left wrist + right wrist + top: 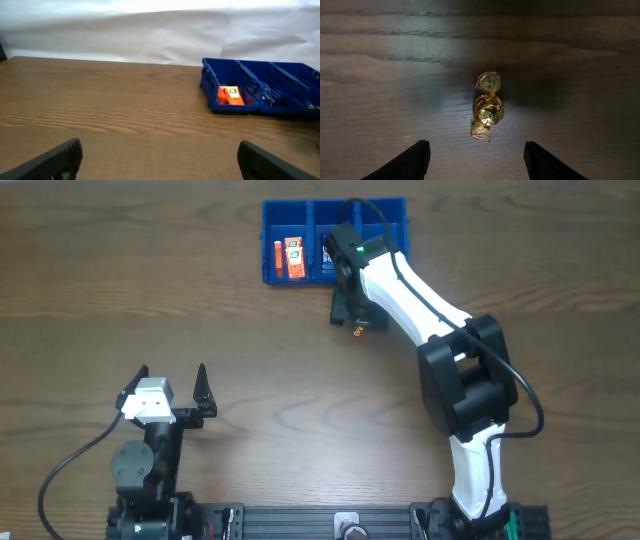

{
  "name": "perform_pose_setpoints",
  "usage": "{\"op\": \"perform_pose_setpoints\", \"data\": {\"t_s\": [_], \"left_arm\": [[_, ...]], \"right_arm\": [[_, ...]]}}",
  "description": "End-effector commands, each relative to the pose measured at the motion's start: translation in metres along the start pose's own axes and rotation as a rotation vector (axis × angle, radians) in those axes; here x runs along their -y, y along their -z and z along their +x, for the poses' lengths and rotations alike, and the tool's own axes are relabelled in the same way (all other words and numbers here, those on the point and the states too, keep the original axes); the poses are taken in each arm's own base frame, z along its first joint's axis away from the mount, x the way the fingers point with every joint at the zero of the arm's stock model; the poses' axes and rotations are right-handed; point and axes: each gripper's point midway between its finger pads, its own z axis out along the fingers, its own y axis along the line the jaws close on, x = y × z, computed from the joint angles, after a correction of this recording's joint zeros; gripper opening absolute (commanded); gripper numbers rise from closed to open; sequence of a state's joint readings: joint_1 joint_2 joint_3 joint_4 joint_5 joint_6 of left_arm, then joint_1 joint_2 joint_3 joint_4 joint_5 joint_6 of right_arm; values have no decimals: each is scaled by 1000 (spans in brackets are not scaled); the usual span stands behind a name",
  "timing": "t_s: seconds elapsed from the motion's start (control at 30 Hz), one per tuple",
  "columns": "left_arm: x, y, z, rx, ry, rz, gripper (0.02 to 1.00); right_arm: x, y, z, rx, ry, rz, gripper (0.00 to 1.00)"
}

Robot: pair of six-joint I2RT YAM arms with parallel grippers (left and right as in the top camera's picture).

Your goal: Sort Candies Into Trays

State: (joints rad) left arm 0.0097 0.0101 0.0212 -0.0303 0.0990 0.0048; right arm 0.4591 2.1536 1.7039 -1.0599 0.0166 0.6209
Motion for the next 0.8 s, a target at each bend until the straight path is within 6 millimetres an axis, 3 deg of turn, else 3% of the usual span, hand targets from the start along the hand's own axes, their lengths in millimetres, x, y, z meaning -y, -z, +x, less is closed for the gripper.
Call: {"op": "perform_pose_setpoints", "data": {"t_s": [0.03,0.37,0.8], "left_arm": [[0,-1,17,-51,-8,7,998],[0,-1,17,-51,-8,7,998],[0,-1,16,-51,-8,7,998]], "right_arm": [[9,-7,-3,4,-47,35,625],[13,-28,-4,-20,-54,56,617],[16,-34,-8,-19,-66,57,606]]}}
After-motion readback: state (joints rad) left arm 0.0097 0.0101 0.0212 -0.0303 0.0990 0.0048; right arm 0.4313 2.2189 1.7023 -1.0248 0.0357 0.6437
